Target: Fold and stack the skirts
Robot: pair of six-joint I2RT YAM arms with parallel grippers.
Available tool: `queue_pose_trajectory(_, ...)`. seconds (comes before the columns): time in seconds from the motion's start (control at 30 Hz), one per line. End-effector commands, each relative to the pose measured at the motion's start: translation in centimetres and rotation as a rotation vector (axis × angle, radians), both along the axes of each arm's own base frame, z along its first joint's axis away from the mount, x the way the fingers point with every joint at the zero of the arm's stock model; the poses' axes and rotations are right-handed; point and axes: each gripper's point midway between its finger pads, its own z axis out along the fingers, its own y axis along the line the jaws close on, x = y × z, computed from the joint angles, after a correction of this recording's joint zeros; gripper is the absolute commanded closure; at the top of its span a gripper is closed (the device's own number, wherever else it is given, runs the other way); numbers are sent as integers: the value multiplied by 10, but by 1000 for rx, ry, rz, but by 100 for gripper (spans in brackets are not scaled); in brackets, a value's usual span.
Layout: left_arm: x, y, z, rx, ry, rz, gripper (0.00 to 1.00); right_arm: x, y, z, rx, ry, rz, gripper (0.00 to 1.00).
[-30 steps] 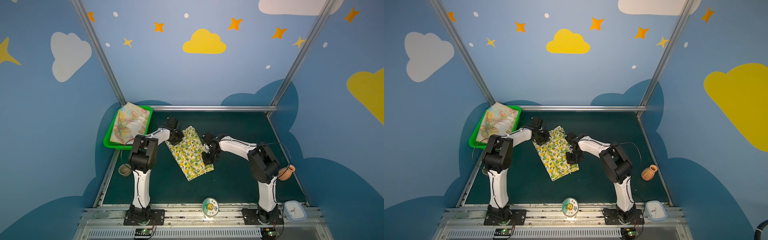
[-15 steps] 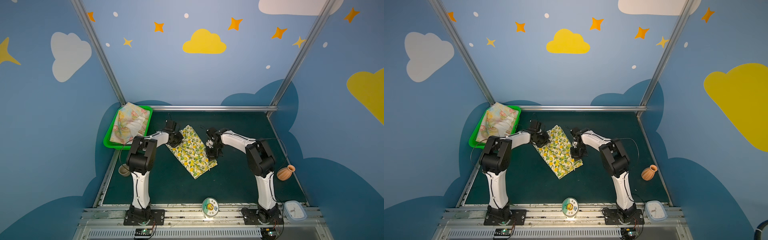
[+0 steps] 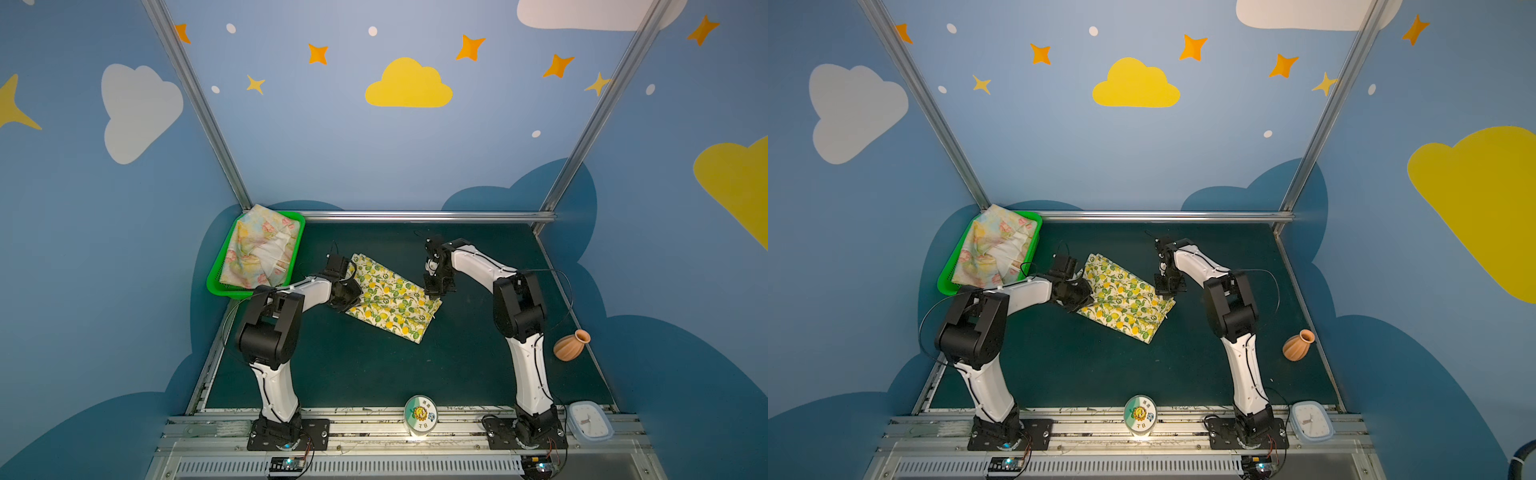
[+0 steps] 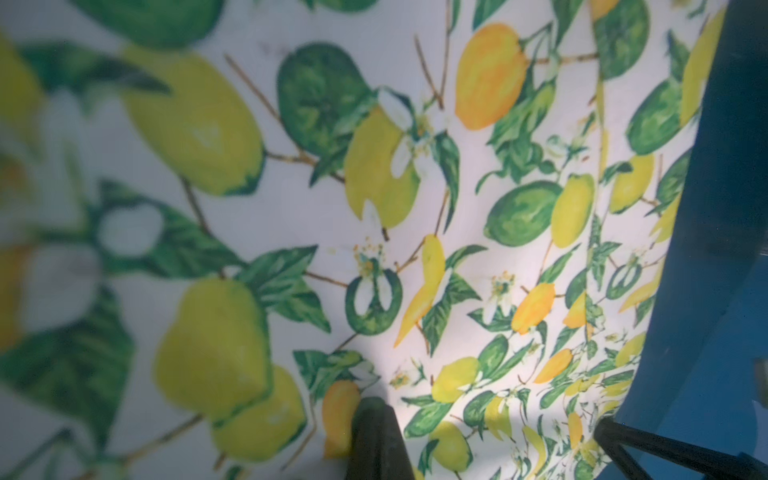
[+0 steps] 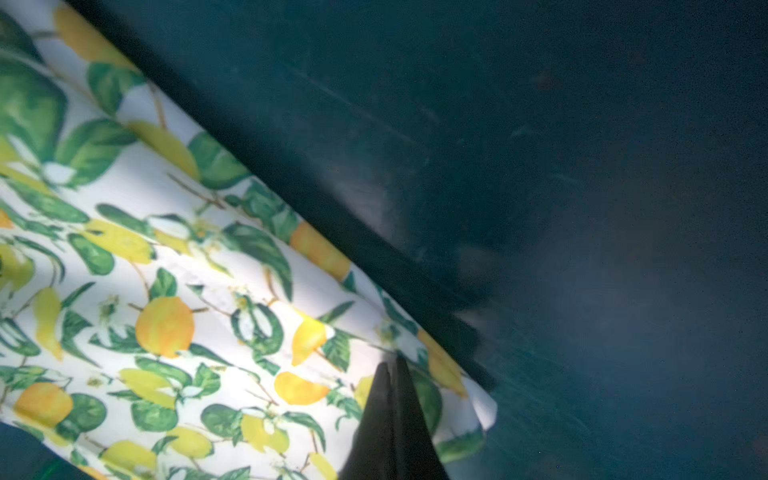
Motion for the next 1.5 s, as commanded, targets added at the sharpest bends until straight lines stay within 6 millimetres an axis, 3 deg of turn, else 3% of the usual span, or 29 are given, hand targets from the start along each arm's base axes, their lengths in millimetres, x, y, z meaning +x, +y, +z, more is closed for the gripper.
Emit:
queue_pose_trajectory(0.0,-4,16,19,63,-13,-6,96,-16,7,47,19,-56,52,100)
queue_pose_trajectory(0.1,7,26,39,92,-53,-9,96,-40,20,67,43,-83,85,100)
queue_pose_trajectory(0.23,18,41,47,110,-69,-3,96,-77,43,75,90,-78,124,100)
queue_pose_trajectory(0.4,25,49,34,115,-55,3,96,-110,69,62,142,-18,153,100)
queue_pose_trajectory(0.57,21,50,9,114,-7,5,96,-128,82,34,144,54,168,100)
queue_pose_trajectory(0.93,-7,67,-22,165,52,62,96,-140,56,-14,37,144,181,100)
queue_pose_trajectory(1.17,-35,77,-24,182,74,110,96,-129,29,-18,21,188,165,100)
queue_pose_trajectory(1.47,-75,78,-19,151,82,160,96,-114,8,-9,-2,191,143,100)
